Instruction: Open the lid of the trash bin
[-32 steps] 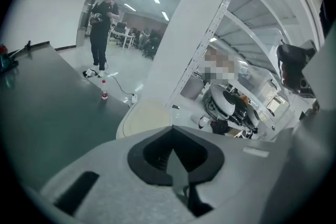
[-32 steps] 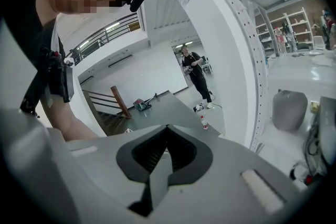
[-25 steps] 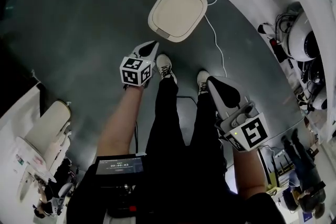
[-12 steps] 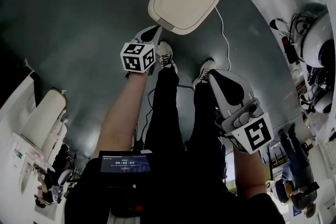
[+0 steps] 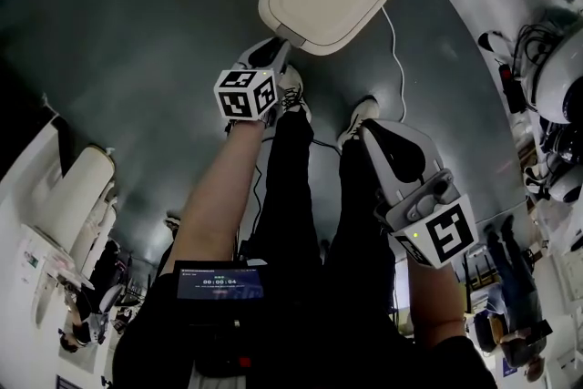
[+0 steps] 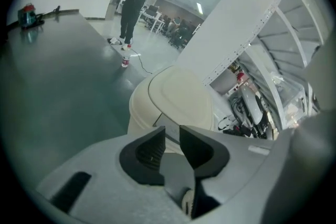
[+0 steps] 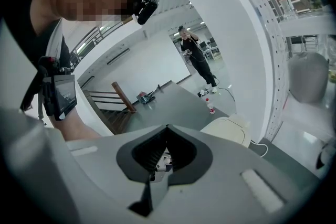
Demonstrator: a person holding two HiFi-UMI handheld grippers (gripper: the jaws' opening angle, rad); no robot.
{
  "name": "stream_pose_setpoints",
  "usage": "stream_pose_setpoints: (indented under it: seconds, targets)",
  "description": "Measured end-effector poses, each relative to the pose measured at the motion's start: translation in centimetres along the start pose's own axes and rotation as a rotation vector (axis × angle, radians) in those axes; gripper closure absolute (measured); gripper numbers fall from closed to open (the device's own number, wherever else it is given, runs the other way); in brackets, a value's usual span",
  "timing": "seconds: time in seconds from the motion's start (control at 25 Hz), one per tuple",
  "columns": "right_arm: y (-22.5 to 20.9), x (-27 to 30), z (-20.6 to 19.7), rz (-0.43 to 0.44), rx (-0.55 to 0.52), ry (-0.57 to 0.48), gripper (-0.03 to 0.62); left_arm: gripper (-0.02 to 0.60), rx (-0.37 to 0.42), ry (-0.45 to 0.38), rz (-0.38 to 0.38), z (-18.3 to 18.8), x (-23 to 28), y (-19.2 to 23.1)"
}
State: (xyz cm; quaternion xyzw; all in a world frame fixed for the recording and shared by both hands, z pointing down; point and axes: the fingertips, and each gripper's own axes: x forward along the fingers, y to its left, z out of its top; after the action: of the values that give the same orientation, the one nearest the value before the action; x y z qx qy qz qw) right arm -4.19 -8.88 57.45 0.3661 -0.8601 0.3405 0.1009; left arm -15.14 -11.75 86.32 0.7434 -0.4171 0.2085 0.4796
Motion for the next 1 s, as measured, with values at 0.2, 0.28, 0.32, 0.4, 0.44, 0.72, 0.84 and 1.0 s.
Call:
stream_pose_setpoints:
  seconds: [0.2, 0.28, 0.32, 0.4, 0.44, 0.72, 0.84, 1.0]
  targets:
    - [0.2, 0.0, -1.0, 0.017, 0.015, 0.008, 0.586, 0.477, -0.260, -0.047, -0.014, -0.7, 1.0, 1.1]
    - [0.1, -0.2, -1.3, 0.022, 0.018, 0.011, 0.586, 0.470, -0.313, -0.063, -0.015, -0.8, 1.4, 1.3]
    - [0.0, -0.3, -1.4, 0.023, 0.019, 0.010, 0.586, 0.463, -0.330, -0.072, -0.015, -0.8, 1.5, 1.4]
    - [-0.1, -0.4, -1.6, 0.025, 0.023, 0.009, 0.586, 0.458, -0.355, -0.083, -0.012, -1.0, 1.5, 1.6]
    - [-0.1, -0.5, -1.7, 0.025, 0.024, 0.009, 0.586, 0.453, -0.363, -0.086, -0.012, -1.1, 1.4, 1.7]
    - [-0.2, -0.7, -1.8, 0.031, 0.021, 0.005, 0.586, 0.469, -0.338, -0.091, -0.016, -1.0, 1.4, 1.6]
    - [0.0, -0.9, -2.0, 0.032, 0.020, 0.005, 0.586, 0.480, -0.333, -0.096, -0.025, -0.9, 1.3, 1.4]
    - [-0.2, -0.9, -2.5, 0.033, 0.023, 0.008, 0.586, 0.482, -0.338, -0.094, -0.032, -1.2, 1.5, 1.6]
